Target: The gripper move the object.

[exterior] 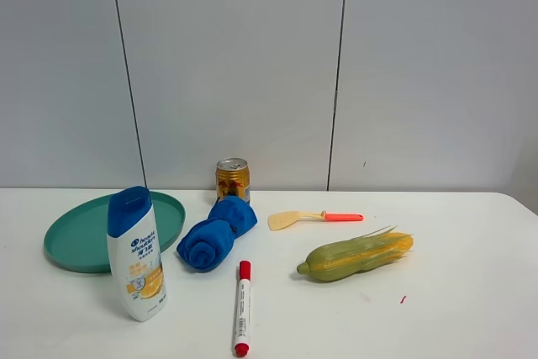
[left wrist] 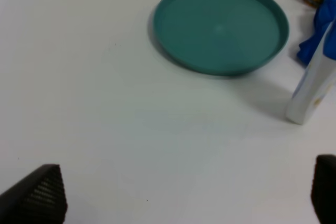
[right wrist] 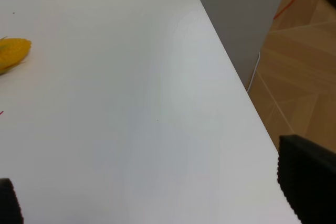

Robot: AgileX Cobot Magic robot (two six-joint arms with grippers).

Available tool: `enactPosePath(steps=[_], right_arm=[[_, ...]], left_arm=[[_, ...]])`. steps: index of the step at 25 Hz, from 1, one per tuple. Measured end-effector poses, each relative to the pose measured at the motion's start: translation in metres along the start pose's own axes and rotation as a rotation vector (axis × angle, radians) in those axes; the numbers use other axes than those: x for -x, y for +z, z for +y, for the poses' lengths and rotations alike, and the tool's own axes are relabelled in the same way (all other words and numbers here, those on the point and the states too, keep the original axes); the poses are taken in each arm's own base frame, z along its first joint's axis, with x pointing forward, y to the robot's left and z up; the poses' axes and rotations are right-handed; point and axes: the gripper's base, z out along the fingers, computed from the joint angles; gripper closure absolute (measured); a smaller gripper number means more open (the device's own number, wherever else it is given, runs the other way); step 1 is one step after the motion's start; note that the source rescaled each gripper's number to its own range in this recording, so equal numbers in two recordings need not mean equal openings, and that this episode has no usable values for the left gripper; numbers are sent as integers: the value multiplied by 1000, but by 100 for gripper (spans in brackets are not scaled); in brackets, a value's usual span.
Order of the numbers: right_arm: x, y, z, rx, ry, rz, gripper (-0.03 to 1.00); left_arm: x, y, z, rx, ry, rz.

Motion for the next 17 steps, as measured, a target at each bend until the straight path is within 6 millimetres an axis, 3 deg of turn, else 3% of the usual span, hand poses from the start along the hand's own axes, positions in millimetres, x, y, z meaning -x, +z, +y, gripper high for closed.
enactPosePath(steps=[17], right_arm=[[0,0,0,0,0,0,-3]], left_arm=[[0,0,0,0,0,0]])
